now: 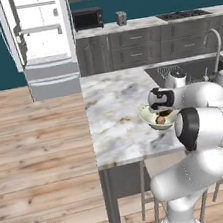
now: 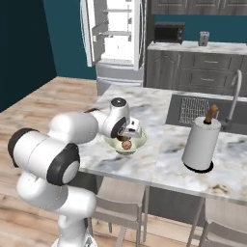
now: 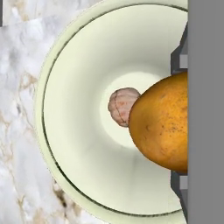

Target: Retrieve the tangerine and mango from the fridge and place them into the bowl on the dining table.

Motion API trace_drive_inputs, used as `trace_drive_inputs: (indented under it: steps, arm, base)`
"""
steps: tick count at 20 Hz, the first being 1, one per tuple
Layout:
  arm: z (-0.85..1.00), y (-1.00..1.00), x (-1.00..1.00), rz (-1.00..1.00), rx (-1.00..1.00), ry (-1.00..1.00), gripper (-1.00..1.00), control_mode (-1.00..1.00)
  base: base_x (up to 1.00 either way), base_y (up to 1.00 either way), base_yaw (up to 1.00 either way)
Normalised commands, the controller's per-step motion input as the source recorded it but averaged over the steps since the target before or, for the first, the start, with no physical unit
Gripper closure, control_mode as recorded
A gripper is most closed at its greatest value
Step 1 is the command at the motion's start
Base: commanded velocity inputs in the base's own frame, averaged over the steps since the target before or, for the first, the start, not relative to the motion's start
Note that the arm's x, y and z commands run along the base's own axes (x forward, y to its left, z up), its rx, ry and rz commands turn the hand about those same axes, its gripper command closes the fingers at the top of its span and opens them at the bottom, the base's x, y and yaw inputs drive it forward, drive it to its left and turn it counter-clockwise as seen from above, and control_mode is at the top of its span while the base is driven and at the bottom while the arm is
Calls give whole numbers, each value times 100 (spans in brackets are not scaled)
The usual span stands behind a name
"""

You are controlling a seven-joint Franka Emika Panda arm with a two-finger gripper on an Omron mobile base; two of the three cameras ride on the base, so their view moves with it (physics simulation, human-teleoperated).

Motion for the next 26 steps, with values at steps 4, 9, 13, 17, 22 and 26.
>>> trace_drive_inputs:
  steps: [4, 9, 13, 17, 22, 26]
  arm:
    - [-18, -5, 26, 0, 0, 0, 100, -100]
    - [-19, -5, 27, 0, 0, 0, 100, -100]
    - [-21, -7, 26, 0, 0, 1, 100, -100]
    - [-16, -1, 13, 0, 0, 1, -100, -100]
    - [0, 0, 0, 0, 0, 0, -100, -100]
    - [22, -4, -15, 0, 0, -1, -100, -100]
  base:
    - [0, 0, 0]
    - [0, 0, 0]
    - [0, 0, 0]
    - [0, 0, 0]
    - [0, 0, 0]
    - [0, 0, 0]
